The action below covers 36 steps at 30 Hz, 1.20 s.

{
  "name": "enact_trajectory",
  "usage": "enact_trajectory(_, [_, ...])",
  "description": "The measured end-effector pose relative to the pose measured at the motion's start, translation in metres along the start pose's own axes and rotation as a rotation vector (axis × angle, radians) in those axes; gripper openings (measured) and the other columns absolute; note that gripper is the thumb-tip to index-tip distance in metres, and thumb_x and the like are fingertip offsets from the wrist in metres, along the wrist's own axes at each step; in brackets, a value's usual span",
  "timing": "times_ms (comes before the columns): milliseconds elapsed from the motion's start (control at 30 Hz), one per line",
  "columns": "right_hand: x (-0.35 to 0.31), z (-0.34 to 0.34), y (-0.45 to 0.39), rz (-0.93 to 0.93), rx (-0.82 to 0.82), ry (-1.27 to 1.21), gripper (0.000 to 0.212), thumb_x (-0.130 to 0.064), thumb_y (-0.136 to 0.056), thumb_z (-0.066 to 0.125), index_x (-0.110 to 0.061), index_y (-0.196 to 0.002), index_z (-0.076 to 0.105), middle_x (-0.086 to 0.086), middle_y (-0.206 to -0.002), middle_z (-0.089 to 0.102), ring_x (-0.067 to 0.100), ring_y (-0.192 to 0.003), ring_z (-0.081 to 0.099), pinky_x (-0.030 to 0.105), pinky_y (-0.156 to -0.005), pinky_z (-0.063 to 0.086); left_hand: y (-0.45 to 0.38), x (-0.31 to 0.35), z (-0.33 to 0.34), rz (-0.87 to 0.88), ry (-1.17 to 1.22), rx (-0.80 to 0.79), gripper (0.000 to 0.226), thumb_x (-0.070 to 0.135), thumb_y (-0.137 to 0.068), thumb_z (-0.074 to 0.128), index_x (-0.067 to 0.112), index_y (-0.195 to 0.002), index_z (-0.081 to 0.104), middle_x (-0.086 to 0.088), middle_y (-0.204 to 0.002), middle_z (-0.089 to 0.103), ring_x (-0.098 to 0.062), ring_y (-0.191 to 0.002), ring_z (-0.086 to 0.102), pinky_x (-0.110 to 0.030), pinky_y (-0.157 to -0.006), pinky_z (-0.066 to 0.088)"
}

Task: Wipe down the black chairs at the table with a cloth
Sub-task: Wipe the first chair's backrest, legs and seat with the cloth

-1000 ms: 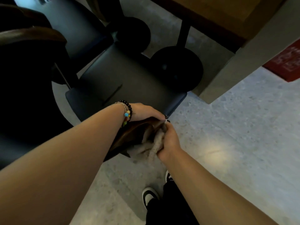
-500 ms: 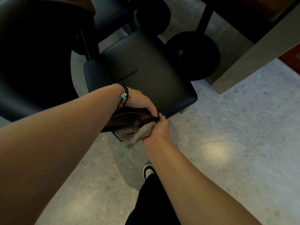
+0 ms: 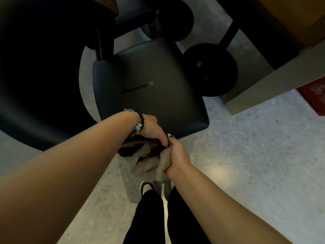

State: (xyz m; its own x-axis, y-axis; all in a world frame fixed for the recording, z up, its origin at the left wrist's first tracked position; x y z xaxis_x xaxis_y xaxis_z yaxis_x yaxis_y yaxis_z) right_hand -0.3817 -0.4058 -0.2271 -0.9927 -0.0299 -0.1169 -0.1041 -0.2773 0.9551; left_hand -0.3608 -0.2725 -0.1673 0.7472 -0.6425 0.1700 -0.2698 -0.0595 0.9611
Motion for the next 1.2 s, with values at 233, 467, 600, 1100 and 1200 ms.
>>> enact_trajectory(233, [-0.133,-0.028,0.005,-0.16,0.064,0.505,0.039,-0.034,-0.094,0.056,-0.003,-0.114,0.068,0.023,-0.111,0.069,0.035,-0.103,0.066,0.046,-0.096,0.052,0.022,0.049,-0.027,0.228,0.477,0.38,0.043,0.047,-0.092,0.057,0.029,-0.13,0.047,0.008,-0.119,0.056,-0.008,-0.102,0.053,-0.018,-0.071,0.04])
enact_trajectory(467, [-0.273,0.0,-0.018,-0.451,0.025,0.774,0.03,-0.031,-0.096,0.056,-0.011,-0.115,0.066,0.017,-0.105,0.071,0.031,-0.098,0.069,0.051,-0.093,0.053,-0.01,0.089,-0.015,0.29,0.977,0.968,0.053,0.029,-0.094,0.058,0.035,-0.141,0.034,0.015,-0.142,0.042,0.005,-0.123,0.039,-0.018,-0.099,0.034])
enact_trajectory(600, [-0.313,0.005,-0.04,-0.58,-0.068,0.937,0.023,-0.032,-0.095,0.058,-0.017,-0.11,0.067,0.011,-0.1,0.072,0.026,-0.093,0.07,0.043,-0.086,0.057,-0.075,0.088,-0.004,0.071,0.985,1.055,0.058,0.026,-0.096,0.054,0.027,-0.148,0.028,0.008,-0.152,0.031,-0.003,-0.134,0.032,-0.019,-0.103,0.026])
enact_trajectory(1100, [-0.295,0.151,-0.121,-1.494,-0.686,1.468,0.007,-0.032,-0.095,0.055,-0.028,-0.101,0.058,-0.01,-0.089,0.06,0.005,-0.082,0.055,0.012,-0.07,0.039,-0.202,0.041,0.023,-0.206,0.444,1.378,0.064,0.045,-0.094,0.03,0.015,-0.15,0.03,0.0,-0.159,0.023,-0.012,-0.148,0.011,-0.033,-0.119,0.007])
enact_trajectory(1200, [-0.275,0.182,-0.127,-1.697,-0.755,1.495,0.011,-0.035,-0.096,0.052,-0.026,-0.095,0.057,-0.01,-0.084,0.055,0.009,-0.081,0.053,0.019,-0.064,0.034,-0.205,0.04,0.025,-0.185,0.424,1.444,0.065,0.048,-0.092,0.028,0.019,-0.15,0.031,0.004,-0.159,0.023,-0.008,-0.148,0.01,-0.032,-0.119,0.009])
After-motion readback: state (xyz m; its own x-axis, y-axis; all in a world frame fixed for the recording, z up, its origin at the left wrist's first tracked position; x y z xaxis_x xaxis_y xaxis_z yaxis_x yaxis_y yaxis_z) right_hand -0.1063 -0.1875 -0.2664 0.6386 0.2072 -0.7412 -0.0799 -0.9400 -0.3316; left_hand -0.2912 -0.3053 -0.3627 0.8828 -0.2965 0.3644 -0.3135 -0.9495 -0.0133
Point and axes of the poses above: each hand's wrist, its own y-axis away from the middle knuckle, its own z-axis out of the palm, x = y × z, the point moved 7 cm from there along -y, towards the middle knuckle
